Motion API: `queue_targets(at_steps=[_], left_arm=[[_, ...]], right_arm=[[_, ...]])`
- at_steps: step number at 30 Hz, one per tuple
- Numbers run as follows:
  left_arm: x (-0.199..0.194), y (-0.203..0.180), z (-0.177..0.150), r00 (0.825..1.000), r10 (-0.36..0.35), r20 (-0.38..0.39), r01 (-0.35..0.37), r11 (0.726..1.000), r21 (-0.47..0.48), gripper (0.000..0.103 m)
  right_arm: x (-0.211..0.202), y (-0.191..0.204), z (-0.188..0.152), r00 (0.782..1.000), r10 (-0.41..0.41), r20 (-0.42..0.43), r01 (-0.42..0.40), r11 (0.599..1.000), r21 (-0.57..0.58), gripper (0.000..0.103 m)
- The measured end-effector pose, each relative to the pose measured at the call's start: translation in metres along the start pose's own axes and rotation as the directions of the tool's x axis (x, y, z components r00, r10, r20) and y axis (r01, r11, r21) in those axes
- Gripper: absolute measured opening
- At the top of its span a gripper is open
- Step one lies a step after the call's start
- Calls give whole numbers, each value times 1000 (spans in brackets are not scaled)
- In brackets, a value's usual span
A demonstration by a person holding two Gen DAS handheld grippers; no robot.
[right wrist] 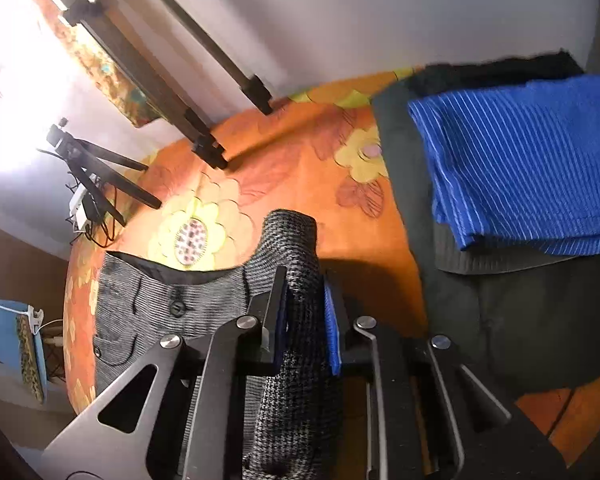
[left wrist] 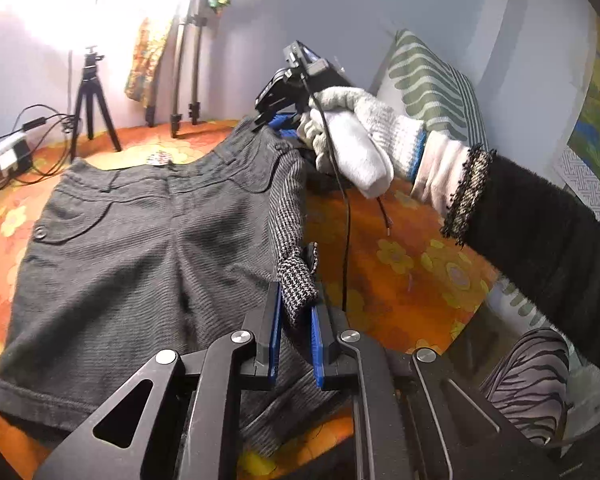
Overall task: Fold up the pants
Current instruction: 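Lift the side edge with both tools and fold it over the other leg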
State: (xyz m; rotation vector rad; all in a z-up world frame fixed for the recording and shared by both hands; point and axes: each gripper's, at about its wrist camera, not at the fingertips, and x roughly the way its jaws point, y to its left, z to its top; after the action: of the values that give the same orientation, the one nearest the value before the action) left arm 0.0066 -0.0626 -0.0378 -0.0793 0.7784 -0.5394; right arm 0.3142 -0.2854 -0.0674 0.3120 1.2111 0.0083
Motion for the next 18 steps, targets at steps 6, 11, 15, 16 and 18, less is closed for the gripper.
queue_targets(at_steps=[6, 11, 15, 16, 18], left_arm=[[-25, 29, -12, 999, 30, 25, -29, 999, -43, 11], [-48, 61, -24, 997, 54, 51, -48, 993, -109, 10], [-63, 90, -35, 994, 86, 63, -75, 984, -164, 10], [-66, 98, -39, 993, 96, 62, -84, 980, -178, 10], [-70, 111, -45, 992, 110, 60, -95, 974, -206, 10]], right_arm=[[-11, 48, 4, 999, -40, 30, 41, 999, -20, 15], [-8, 104, 4, 995, -89, 49, 92, 994, -65, 15], [5, 157, 1, 989, -131, 62, 137, 984, -117, 15], [13, 172, -1, 988, -141, 59, 148, 980, -130, 15], [23, 191, -5, 987, -153, 56, 159, 976, -151, 15]])
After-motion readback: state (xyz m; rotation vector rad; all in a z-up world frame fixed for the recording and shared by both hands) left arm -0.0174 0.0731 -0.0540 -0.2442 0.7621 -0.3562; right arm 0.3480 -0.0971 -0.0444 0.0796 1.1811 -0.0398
